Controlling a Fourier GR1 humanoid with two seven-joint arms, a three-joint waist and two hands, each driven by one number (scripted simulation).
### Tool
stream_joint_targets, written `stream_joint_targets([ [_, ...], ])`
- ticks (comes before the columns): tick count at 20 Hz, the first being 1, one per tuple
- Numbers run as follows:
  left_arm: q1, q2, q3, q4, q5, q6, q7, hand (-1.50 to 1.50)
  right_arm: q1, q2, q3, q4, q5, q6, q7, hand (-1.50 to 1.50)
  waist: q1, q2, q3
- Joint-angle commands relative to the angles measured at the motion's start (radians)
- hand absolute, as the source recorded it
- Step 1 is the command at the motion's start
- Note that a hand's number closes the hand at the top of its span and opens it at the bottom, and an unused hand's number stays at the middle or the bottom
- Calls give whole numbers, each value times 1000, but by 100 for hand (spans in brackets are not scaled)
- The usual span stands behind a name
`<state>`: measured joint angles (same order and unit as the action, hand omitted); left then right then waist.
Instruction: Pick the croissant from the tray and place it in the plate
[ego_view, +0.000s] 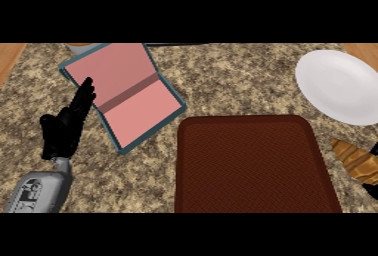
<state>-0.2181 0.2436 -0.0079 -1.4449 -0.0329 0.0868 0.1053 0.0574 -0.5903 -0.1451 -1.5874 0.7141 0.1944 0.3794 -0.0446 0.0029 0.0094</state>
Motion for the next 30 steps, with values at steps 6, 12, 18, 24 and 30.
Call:
stream_joint_targets([
  [6,7,-14,-11,-2,0,-5,-21,0,-116,-246,-390,253,-248,-123,-522,150,24,-1,1],
  [12,-20,4,-12,-16,23,-48,13,0,-164,-327,-473,520,-363,-86,-929,150,62,4,-1],
  [18,-77,-42,-37,55,-25,-13,-16,0,-416,-394,-348,833,-320,21,-1008,150,84,9,-7],
  [24,-64,-21,-29,16,-3,-53,4,0,-629,-321,-247,1019,-220,-44,-1001,150,114,15,-6],
  [30,-42,-48,-45,-2,-29,-30,21,0,-736,-207,-163,1148,-122,-140,-1024,150,90,8,-7],
])
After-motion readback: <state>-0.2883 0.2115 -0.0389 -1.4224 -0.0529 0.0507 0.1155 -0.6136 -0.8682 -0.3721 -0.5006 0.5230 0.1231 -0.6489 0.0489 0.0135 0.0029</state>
